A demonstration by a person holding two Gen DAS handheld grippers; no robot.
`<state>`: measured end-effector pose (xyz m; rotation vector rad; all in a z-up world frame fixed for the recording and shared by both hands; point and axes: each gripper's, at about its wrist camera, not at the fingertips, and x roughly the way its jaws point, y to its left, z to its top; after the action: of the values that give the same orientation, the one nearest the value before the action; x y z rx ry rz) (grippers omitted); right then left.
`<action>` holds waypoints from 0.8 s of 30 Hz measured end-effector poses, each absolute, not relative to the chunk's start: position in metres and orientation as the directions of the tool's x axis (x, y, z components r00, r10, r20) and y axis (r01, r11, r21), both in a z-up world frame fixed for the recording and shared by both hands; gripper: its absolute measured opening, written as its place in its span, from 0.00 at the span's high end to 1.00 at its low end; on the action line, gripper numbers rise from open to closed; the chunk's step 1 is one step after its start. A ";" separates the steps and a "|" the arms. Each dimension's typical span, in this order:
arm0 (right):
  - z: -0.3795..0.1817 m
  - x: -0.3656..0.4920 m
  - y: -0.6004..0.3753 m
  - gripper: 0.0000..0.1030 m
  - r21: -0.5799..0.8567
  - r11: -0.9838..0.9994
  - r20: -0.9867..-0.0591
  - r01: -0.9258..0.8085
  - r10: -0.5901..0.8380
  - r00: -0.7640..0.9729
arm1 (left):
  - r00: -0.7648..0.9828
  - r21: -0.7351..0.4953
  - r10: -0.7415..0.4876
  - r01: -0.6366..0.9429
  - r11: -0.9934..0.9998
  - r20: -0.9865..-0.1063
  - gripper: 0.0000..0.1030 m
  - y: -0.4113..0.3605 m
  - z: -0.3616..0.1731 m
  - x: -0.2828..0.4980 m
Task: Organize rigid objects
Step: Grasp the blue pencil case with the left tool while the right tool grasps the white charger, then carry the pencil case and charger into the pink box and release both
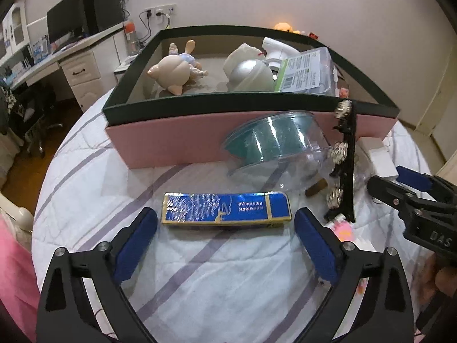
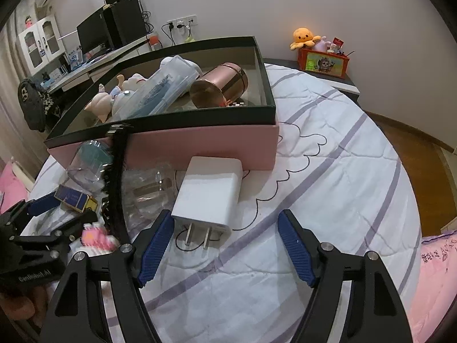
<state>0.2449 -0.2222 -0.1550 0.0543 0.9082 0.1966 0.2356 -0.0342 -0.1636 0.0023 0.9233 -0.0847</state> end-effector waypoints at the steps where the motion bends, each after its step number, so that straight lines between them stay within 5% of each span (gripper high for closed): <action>1: -0.154 0.244 -0.224 0.26 0.148 0.978 -0.773 -0.146 0.206 0.600 | 0.601 -0.039 -0.082 0.084 0.996 -0.795 0.06 -0.036 -0.164 0.236; 5: -0.157 0.248 -0.226 0.28 0.152 0.980 -0.775 -0.128 0.198 0.600 | 0.613 -0.072 -0.107 0.082 0.994 -0.783 0.17 -0.029 -0.162 0.234; 11: -0.159 0.264 -0.213 0.28 0.077 0.991 -0.785 -0.110 0.128 0.607 | 0.620 -0.080 -0.108 0.073 0.994 -0.777 0.18 -0.027 -0.161 0.231; 13: -0.159 0.266 -0.209 0.33 0.040 0.993 -0.785 -0.108 0.098 0.612 | 0.623 -0.089 -0.115 0.074 0.993 -0.774 0.19 -0.025 -0.161 0.231; 15: -0.157 0.262 -0.211 0.57 0.040 0.993 -0.775 -0.111 0.102 0.624 | 0.626 -0.108 -0.131 0.075 0.991 -0.769 0.19 -0.021 -0.160 0.230; 16: -0.156 0.258 -0.213 0.60 0.042 0.993 -0.772 -0.107 0.100 0.627 | 0.628 -0.114 -0.136 0.075 0.991 -0.766 0.19 -0.019 -0.160 0.228; 24: -0.150 0.230 -0.232 0.60 0.097 0.988 -0.750 -0.117 0.150 0.644 | 0.660 -0.123 -0.136 0.067 0.990 -0.738 0.19 -0.011 -0.153 0.206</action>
<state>0.2305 -0.2324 -0.1501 0.0405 0.8580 0.1520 0.2059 -0.0112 -0.1528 -0.0883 0.8420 -0.1150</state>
